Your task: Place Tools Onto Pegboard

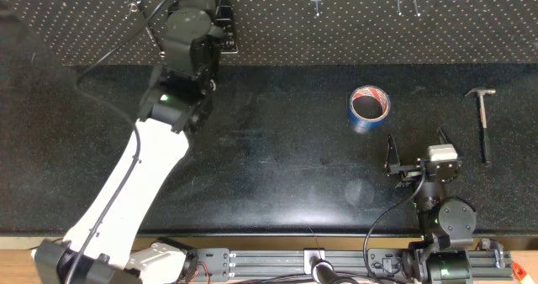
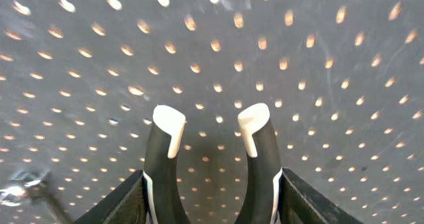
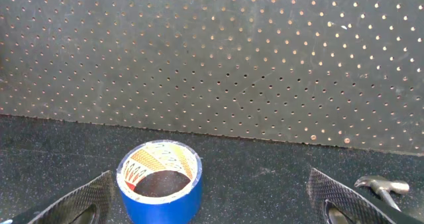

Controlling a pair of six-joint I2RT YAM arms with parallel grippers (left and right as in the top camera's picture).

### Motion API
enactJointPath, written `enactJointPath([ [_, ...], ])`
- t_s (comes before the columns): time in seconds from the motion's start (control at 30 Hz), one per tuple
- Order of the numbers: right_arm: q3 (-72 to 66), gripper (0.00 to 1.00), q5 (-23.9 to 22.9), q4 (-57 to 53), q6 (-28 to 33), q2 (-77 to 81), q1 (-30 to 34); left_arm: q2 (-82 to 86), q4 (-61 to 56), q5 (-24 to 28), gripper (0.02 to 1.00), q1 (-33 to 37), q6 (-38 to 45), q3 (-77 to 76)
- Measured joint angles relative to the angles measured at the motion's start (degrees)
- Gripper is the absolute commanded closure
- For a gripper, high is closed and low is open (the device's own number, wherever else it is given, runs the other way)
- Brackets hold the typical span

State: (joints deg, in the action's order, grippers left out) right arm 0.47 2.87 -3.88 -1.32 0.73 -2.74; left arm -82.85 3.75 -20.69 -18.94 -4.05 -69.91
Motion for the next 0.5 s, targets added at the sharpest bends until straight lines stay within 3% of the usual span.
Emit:
enactJointPath([
  [0.23,0.0,0.053,-0.02,0.0,0.0,0.0,0.0,4.55,0.5,0.7,0.991,0.0,0.9,2.99],
  [0.5,0.0,0.053,0.0,0.0,0.0,0.0,-0.02,4.31,-14.93,1.51,0.991,0.0,1.07,10.97],
])
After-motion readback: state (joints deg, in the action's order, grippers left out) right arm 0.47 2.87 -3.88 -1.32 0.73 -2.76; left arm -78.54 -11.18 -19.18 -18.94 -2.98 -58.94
